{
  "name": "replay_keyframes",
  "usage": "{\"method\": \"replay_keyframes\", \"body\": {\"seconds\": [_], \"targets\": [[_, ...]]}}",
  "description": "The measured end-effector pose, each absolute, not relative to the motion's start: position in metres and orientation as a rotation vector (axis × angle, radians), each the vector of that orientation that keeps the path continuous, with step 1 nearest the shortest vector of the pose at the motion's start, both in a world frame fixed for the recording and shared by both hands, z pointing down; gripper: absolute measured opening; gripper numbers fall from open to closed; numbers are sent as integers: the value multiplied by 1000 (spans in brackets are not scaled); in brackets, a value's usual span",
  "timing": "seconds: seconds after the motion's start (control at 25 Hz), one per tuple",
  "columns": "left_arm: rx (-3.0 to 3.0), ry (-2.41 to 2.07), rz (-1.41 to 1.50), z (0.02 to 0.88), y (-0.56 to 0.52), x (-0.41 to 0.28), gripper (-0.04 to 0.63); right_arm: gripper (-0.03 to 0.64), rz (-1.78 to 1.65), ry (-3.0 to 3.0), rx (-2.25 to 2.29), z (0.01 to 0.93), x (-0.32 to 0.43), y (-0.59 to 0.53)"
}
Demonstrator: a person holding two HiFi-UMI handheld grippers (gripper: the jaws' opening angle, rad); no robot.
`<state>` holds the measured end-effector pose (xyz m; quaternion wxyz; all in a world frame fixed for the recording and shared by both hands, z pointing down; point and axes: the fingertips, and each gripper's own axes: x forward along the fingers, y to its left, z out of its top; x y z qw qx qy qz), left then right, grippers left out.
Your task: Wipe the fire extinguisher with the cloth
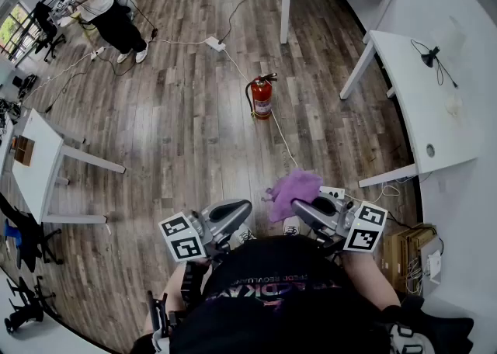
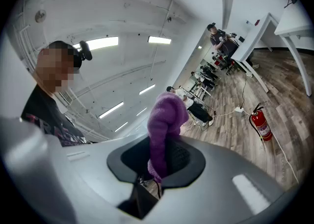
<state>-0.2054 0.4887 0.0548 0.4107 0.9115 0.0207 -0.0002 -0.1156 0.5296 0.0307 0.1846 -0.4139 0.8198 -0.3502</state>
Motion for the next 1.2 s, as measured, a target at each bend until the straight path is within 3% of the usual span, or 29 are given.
{"method": "replay_keyframes", "body": {"seconds": [1.2], "targets": [[2274, 49, 22, 65, 488, -168, -3, 69, -978, 2284, -1193, 34, -73, 525]]}}
